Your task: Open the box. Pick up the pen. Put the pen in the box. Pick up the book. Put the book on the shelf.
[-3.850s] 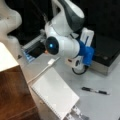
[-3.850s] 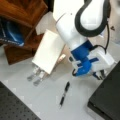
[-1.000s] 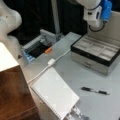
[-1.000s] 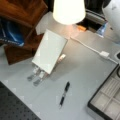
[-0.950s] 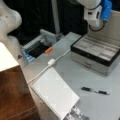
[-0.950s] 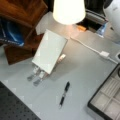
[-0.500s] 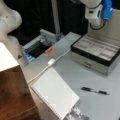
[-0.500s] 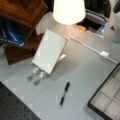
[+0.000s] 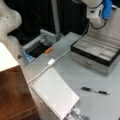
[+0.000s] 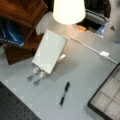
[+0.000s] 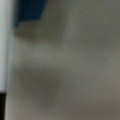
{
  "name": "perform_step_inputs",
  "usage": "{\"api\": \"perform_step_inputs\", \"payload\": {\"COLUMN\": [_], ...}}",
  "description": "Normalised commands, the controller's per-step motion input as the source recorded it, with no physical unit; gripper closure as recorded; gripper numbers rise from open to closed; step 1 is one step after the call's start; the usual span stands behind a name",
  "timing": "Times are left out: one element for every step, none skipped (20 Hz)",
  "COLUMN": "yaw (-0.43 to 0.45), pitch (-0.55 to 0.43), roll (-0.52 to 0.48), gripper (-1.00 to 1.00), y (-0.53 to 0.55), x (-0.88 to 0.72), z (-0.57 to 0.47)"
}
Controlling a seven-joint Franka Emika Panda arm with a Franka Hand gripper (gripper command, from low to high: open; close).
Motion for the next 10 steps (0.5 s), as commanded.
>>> {"api": "perform_step_inputs", "payload": {"yaw": [-0.055, -0.047, -0.044, -0.049, -0.047, -0.047, -0.044, -0.046, -0.043, -0.033], "pitch": [-0.023, -0.008, 0.008, 0.014, 0.037, 0.057, 0.081, 0.088, 0.105, 0.134], "roll": [0.026, 0.031, 0.03, 0.03, 0.017, 0.006, -0.006, -0.01, -0.021, -0.055], "gripper": [-1.0, -1.0, -1.0, -1.0, -1.0, -1.0, -1.0, -1.0, -1.0, -1.0], "y": [0.18, 0.14, 0.09, 0.05, 0.0, -0.06, -0.13, -0.16, -0.22, -0.29], "x": [-0.1, -0.12, -0.13, -0.13, -0.13, -0.14, -0.16, -0.16, -0.17, -0.17], "z": [0.01, 0.02, 0.03, 0.04, 0.06, 0.09, 0.13, 0.15, 0.17, 0.17]}}
